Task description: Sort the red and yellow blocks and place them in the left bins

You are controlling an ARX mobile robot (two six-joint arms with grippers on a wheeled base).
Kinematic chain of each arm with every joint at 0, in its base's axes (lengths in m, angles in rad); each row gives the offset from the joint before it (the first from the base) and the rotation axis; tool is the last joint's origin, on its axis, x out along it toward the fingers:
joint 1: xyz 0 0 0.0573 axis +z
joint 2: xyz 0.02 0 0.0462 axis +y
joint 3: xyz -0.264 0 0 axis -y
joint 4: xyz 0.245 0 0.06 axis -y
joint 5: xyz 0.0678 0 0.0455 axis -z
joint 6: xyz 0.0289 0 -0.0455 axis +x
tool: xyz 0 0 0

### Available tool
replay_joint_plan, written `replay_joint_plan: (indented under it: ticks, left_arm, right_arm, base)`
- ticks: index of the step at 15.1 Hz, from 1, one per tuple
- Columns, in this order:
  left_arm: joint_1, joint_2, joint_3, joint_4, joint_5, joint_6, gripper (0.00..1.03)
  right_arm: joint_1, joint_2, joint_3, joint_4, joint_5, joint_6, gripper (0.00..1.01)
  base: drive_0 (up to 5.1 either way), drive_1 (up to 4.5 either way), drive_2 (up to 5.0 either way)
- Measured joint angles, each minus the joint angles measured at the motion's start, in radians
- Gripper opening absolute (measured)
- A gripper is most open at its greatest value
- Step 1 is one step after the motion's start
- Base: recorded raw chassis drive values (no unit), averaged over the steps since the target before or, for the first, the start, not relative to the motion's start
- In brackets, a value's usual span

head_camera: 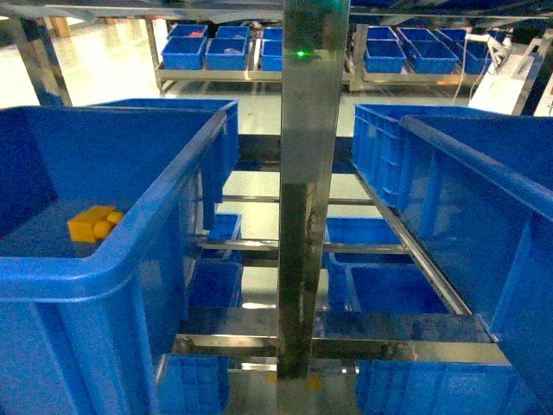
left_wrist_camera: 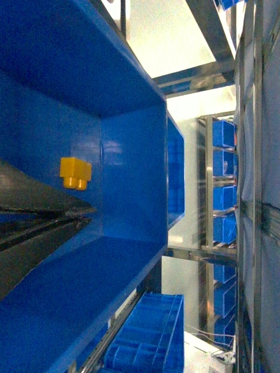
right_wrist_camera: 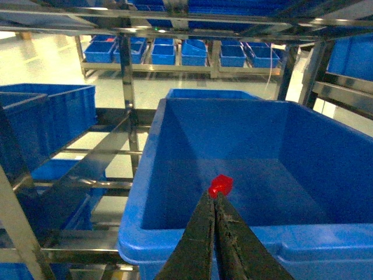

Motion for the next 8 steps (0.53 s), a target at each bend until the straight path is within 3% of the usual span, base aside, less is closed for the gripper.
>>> replay_joint_plan:
  ticks: [8]
  left_arm:
    - [-0.002, -0.142, -0.096, -0.045, 0.000, 0.000, 0.02]
  right_arm:
    - [-0.005, -0.043, -0.059, 0.014, 0.010, 0.000, 0.02]
  base:
    - [0.0, 0.00, 0.0]
